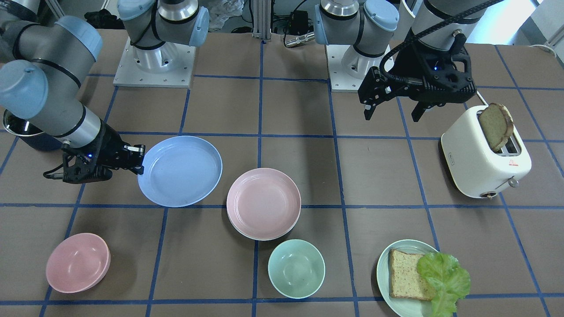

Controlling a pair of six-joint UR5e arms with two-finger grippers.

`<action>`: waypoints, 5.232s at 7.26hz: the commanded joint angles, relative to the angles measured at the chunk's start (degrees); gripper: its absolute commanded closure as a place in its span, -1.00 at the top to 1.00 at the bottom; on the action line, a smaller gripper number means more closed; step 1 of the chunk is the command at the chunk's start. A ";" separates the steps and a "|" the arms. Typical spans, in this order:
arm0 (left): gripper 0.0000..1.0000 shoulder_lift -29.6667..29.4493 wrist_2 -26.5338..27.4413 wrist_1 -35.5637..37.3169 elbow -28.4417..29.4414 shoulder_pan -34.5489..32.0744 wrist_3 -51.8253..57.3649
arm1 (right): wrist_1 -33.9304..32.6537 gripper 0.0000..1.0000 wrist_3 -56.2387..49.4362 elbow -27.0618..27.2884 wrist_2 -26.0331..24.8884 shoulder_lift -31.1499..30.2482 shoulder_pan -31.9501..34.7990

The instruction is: Stack three plates with pink and blue

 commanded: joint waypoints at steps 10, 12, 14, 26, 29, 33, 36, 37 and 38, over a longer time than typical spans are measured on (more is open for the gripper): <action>1.00 0.00 0.09 -0.02 0.17 0.17 -0.08 | -8.40 -1.00 18.14 -8.47 0.11 13.46 16.66; 1.00 0.00 0.00 -0.02 0.17 0.18 0.01 | -8.31 -1.00 17.96 -9.36 0.11 14.17 16.84; 1.00 0.09 0.00 -0.02 0.09 0.09 -0.08 | -8.32 -1.00 17.70 -9.36 0.11 14.78 17.10; 1.00 0.00 0.09 -0.02 0.17 0.18 0.10 | -8.84 0.69 23.33 -9.71 0.37 14.79 17.28; 1.00 -0.09 0.00 -0.02 0.35 0.26 0.01 | -10.34 0.96 22.71 -10.50 0.20 9.80 15.35; 1.00 -0.09 -0.09 -0.02 0.35 0.26 0.10 | -6.67 1.00 15.16 -10.15 -3.30 0.58 12.09; 1.00 0.00 -0.09 -0.02 0.26 0.18 0.01 | 4.64 1.00 11.81 -10.33 -9.47 -7.96 8.67; 1.00 0.00 -0.09 -0.02 0.26 0.18 0.01 | 10.26 1.00 10.50 -10.41 -10.43 -10.24 8.40; 1.00 0.00 -0.09 -0.02 0.26 0.18 0.01 | 13.36 1.00 10.40 -10.33 -12.18 -12.96 8.31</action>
